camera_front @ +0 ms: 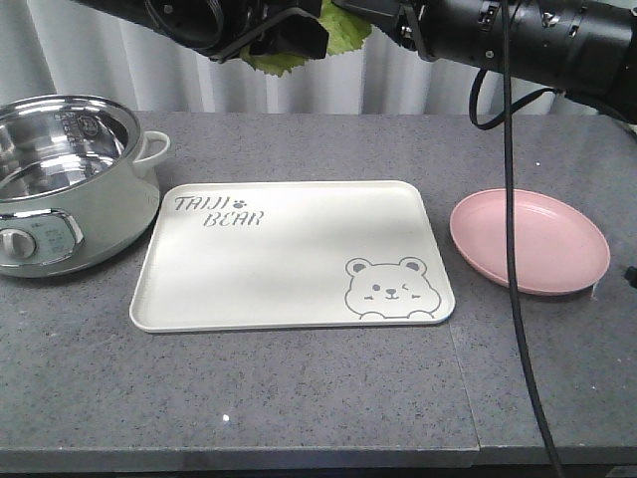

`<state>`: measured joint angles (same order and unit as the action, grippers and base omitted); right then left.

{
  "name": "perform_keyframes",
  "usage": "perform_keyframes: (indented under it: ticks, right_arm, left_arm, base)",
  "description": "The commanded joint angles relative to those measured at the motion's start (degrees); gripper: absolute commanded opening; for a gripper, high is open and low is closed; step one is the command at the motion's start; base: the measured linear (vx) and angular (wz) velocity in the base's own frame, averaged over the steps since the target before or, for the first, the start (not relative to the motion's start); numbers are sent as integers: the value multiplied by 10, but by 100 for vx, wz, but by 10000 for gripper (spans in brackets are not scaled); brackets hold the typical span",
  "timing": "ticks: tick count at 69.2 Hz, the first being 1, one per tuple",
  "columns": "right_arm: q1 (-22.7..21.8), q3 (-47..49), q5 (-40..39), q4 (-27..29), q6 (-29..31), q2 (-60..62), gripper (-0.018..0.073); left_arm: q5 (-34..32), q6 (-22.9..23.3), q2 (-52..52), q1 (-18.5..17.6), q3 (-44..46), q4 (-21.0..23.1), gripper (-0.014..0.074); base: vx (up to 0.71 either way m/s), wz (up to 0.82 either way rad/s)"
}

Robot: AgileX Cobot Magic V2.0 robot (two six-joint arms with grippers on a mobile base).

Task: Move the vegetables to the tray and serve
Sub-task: 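Pass the lettuce leaf from the left gripper to the right gripper, then lower the lettuce onto the pink plate with the right gripper and release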

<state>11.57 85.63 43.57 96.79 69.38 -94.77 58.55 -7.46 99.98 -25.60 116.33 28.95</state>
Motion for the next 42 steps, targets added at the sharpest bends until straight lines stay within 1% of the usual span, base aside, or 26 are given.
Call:
perform_keyframes:
  ticks: [1, 6, 12, 17, 23, 27, 31, 35, 42]
  right_arm:
    - [-3, 20, -23, 57, 10, 22, -6]
    - [-15, 20, -36, 57, 10, 22, -7]
    - [-40, 20, -23, 57, 0, 22, -5]
    - [-78, 19, 3, 52, -9, 26, -5]
    - [-126, 19, 31, 20, -33, 34, -4]
    - [-168, 19, 53, -18, -68, 41, -4]
    - [-210, 19, 80, -72, -116, 44, -4]
    - [-245, 19, 110, -130, -166, 44, -4]
    - [-288, 6, 131, -229, -207, 44, -4]
  left_arm:
    - [-28, 3, -43, -4, 15, 4, 376]
    - [-14, 3, -53, -4, 15, -23, 398]
    - [11, 4, -68, -4, 15, -62, 398]
    - [24, 18, -77, -4, 15, -102, 398]
    - [36, 39, -85, -4, 15, -151, 398]
    - [44, 50, -88, -4, 15, -180, 398]
    - [52, 50, -89, -4, 15, -194, 398]
    - [55, 50, -89, -4, 15, -201, 398]
    - [54, 50, -88, -4, 15, -202, 398]
  base:
    - [0, 0]
    - [0, 0]
    - [0, 0]
    - [0, 0]
    - [0, 0]
    - [0, 0]
    - [0, 0]
    - [0, 0]
    - [0, 0]
